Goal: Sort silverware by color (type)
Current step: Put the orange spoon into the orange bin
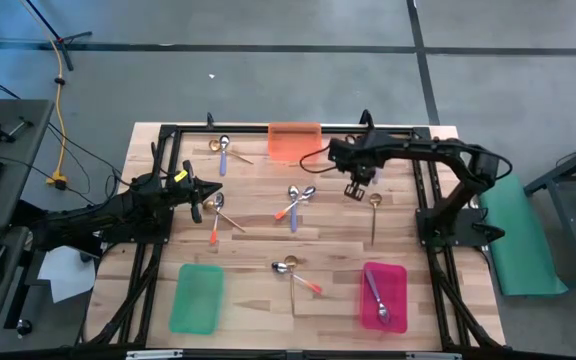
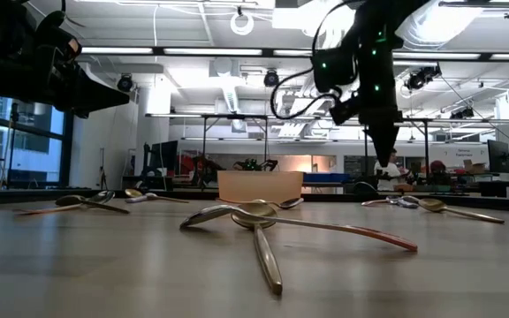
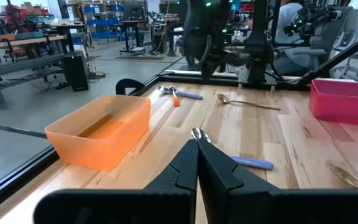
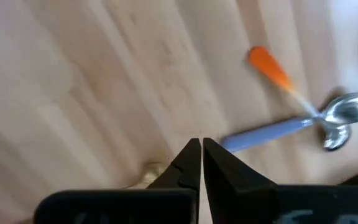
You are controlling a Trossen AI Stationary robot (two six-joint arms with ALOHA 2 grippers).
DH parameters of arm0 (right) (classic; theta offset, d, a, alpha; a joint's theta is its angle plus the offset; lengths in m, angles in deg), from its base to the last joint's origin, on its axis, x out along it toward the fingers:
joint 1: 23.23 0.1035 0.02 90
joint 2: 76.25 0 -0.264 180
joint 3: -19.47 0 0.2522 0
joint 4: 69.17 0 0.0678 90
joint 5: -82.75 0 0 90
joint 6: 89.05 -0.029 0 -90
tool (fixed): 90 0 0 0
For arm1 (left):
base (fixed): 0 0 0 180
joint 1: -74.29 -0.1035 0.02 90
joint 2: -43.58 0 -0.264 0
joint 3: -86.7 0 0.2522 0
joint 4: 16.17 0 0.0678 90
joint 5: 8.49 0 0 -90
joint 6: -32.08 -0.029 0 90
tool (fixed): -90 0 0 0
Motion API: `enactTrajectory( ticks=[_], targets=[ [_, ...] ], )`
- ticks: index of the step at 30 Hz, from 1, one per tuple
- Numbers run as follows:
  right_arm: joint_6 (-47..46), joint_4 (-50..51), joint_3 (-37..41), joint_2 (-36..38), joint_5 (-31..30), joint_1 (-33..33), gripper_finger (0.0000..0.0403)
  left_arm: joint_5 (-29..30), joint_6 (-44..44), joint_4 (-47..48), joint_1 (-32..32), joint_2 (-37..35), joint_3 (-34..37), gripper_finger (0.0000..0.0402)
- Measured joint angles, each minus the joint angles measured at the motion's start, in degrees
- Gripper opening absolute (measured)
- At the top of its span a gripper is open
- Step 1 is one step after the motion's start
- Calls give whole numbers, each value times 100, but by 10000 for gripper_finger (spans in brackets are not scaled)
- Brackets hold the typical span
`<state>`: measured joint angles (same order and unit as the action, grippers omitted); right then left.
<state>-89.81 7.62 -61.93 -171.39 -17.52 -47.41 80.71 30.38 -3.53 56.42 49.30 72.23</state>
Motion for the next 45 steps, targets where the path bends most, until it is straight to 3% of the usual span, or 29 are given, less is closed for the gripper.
enactTrajectory(
  ticks=[7, 19, 32, 45],
  targets=[
    [989, 4, 0, -189, -598, -494, 9, 0, 0, 0, 1, 0, 0, 0],
    [2386, -356, 3, -835, -844, -1282, 116, 0, 0, 0, 0, 0, 0, 0],
    [4009, -1174, 4, -998, -719, -1957, 119, 0, 0, 0, 1, 2, 0, 0],
    [4478, -1281, 4, -998, -153, -2394, 119, 0, 0, 0, 0, 2, 0, 0]
  ],
)
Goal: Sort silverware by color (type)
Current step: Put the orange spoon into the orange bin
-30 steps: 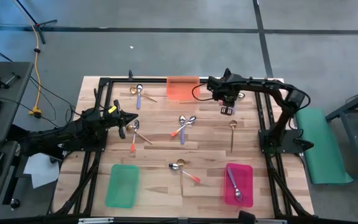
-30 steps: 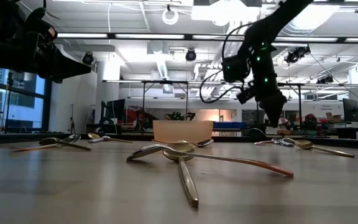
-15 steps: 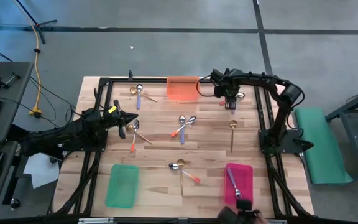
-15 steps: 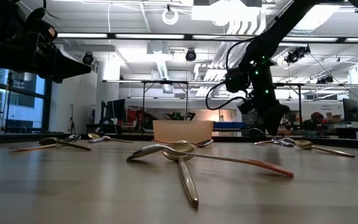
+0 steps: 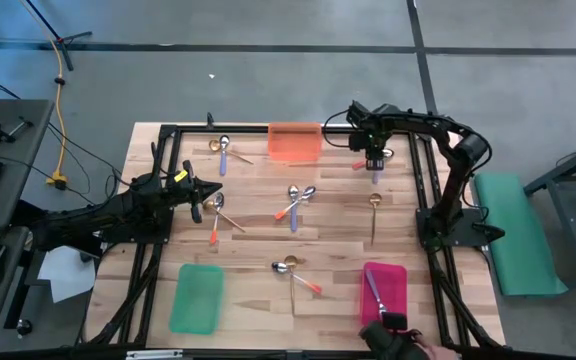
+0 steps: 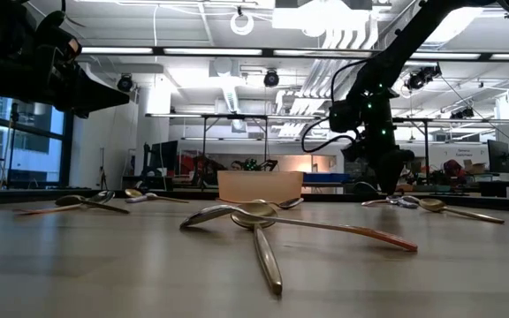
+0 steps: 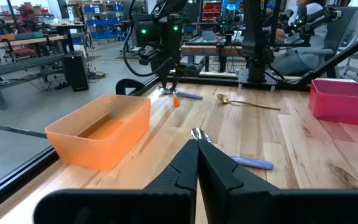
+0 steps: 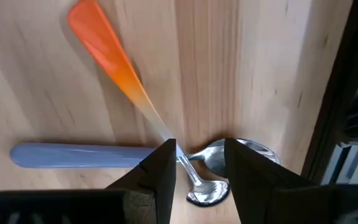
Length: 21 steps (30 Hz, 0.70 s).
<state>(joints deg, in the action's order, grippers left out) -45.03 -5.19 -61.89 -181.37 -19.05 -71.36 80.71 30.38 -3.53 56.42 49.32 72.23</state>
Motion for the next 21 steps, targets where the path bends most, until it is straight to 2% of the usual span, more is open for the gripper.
enactTrajectory(
  ticks=[15, 21],
  targets=[
    [43, -5, -26, -321, 66, -15, 117, 0, 0, 0, 0, 0, 0, 0],
    [-20, 89, -22, -332, 77, -15, 94, 0, 0, -1, 0, 0, 0, 0]
  ],
)
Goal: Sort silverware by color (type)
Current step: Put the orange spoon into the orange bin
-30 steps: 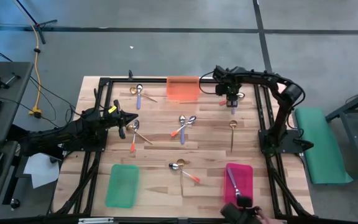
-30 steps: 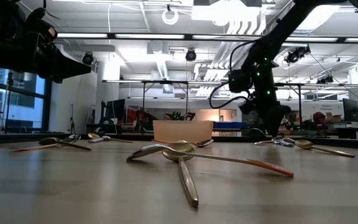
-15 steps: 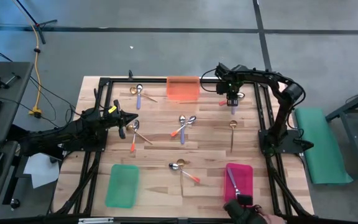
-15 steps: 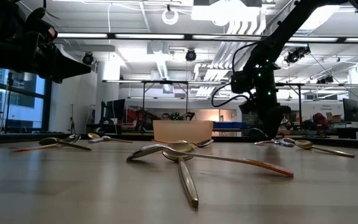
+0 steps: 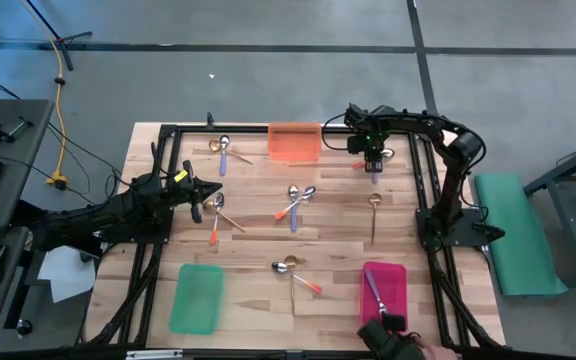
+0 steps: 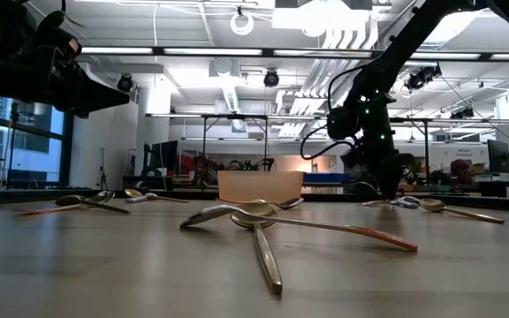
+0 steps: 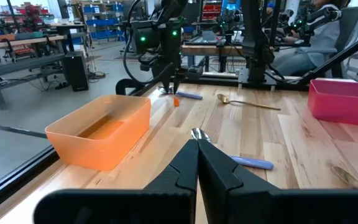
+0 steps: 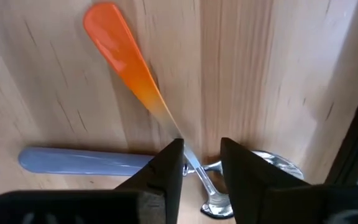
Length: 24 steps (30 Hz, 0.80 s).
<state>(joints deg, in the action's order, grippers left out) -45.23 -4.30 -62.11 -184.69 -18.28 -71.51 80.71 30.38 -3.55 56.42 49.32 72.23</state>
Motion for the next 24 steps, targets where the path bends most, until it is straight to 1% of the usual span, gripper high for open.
enactTrajectory(
  ticks=[5, 13, 17, 24],
  targets=[
    [-48, 168, -70, -16, -11, -2, 86, 0, 0, 1, 0, 0, 0, 0],
    [-504, 698, -365, -48, 17, 151, 88, 0, 0, 1, 1, 0, 0, 0],
    [-819, 915, -351, -46, 16, 289, 112, 0, 0, 1, 1, -1, 0, 0],
    [-981, 971, -348, 117, 28, 343, 181, 0, 2, 1, 2, 0, 0, 0]
  ],
)
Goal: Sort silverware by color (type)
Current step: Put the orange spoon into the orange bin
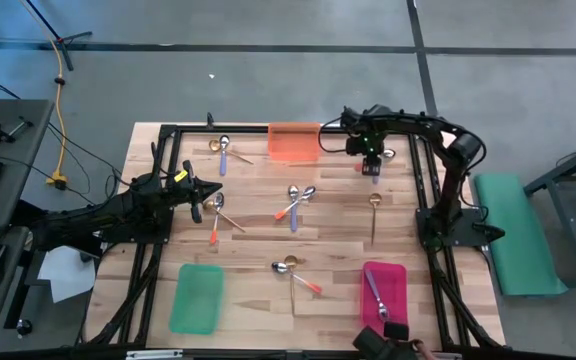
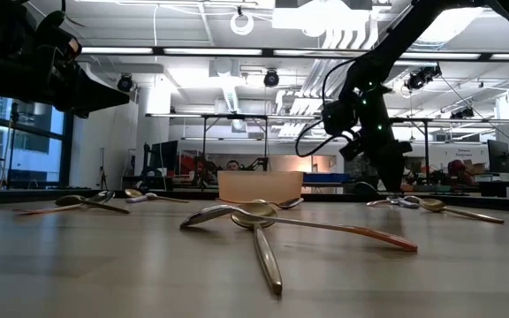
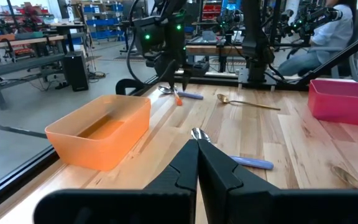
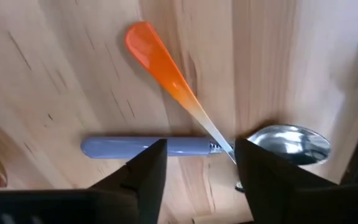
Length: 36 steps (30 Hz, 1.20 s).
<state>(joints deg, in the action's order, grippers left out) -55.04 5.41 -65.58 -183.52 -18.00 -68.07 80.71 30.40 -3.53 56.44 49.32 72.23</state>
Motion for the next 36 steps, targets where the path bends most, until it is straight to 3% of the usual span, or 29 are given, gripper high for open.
enactTrajectory(
  ticks=[6, 16, 36],
  targets=[
    [150, -43, 17, 126, 139, 2, 198, 0, -2, 0, -1, -1, 0, 0],
    [574, -939, 628, 126, -30, 24, 173, 0, -2, 0, 0, -2, 0, 0],
    [717, -1177, 656, 119, 36, 24, 76, 0, -2, 0, 0, -1, 0, 0]
  ],
)
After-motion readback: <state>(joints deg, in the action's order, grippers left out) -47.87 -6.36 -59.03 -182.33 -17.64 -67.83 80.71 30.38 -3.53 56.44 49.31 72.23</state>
